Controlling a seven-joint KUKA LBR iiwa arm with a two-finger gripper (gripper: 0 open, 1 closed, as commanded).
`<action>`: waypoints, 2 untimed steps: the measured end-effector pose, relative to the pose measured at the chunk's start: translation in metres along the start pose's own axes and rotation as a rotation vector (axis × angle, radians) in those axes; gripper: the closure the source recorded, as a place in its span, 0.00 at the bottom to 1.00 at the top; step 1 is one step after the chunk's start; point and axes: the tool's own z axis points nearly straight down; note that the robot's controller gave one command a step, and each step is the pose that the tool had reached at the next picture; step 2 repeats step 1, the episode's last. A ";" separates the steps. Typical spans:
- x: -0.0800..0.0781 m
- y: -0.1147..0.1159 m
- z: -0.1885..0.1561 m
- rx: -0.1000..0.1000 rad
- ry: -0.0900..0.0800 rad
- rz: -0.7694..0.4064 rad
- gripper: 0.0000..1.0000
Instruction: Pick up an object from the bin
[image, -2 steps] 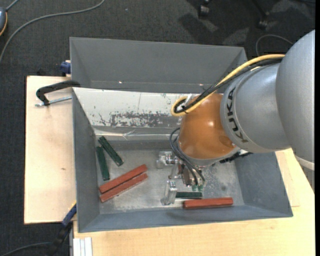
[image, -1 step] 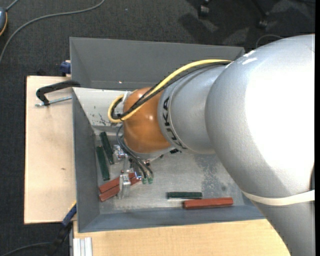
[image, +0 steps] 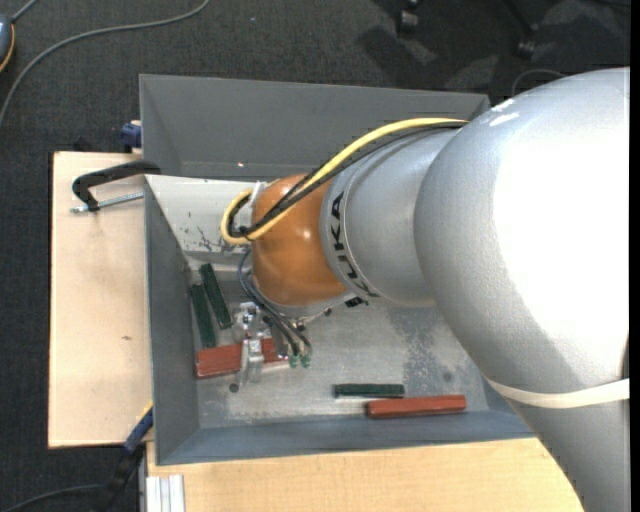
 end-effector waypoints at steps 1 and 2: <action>-0.005 -0.002 -0.128 -0.003 -0.011 -0.068 1.00; -0.005 -0.002 -0.128 -0.003 -0.011 -0.068 1.00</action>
Offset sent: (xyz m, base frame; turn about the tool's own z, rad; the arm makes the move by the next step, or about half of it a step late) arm 0.0028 -0.0032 0.1216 -0.0666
